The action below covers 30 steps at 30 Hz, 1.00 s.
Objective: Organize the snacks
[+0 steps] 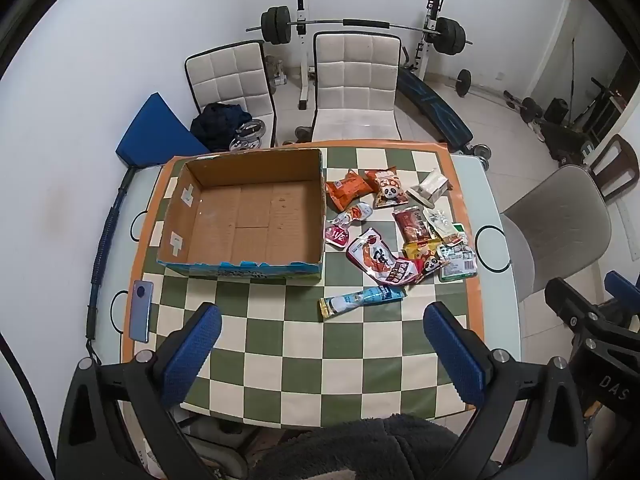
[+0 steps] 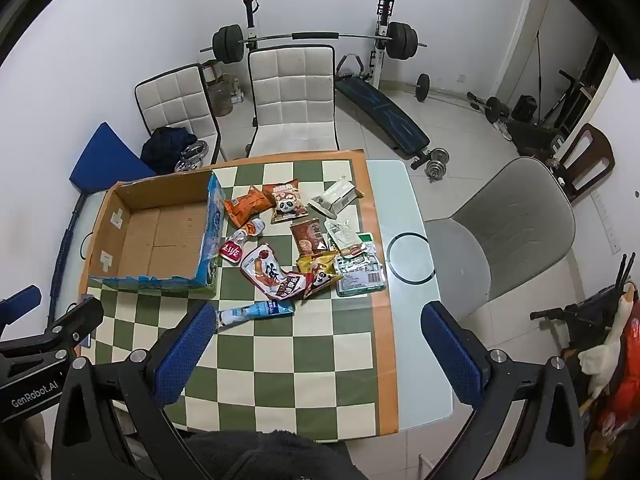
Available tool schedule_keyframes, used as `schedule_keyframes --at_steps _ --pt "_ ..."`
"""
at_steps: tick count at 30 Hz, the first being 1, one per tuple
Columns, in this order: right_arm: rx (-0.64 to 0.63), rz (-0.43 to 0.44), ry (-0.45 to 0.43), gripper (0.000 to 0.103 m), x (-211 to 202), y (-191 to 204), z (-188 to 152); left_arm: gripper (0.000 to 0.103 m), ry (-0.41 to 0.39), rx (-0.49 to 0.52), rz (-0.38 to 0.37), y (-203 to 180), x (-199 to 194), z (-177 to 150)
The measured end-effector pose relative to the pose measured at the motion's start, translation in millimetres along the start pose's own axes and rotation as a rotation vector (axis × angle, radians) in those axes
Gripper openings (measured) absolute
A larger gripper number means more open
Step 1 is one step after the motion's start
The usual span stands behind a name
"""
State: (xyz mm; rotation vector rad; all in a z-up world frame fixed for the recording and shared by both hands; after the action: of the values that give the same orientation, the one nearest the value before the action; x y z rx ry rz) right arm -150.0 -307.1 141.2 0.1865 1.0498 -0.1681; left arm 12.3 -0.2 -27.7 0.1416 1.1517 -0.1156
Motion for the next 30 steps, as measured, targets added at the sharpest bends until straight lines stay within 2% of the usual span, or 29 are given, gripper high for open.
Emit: schedule_keyframes --at_steps 14,30 --pt "-0.003 0.005 -0.006 0.103 -5 0 0 0.103 -0.019 0.000 0.013 -6 -8 8" --pt "0.015 0.019 -0.036 0.103 -21 -8 -2 0.103 -0.061 -0.002 0.014 -3 -21 0"
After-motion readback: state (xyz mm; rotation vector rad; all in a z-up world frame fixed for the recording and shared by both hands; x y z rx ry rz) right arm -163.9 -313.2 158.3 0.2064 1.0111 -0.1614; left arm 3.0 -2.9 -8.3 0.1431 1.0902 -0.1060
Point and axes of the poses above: each gripper's, at about its wrist camera, not at the fingertips, and x roughly the way its jaws point, y to its left, z to its top, the point moved 3 cm from there along x, roughly the way its jaws point, and after that the axes turned 6 degrees about x, right-handed, at the moved point
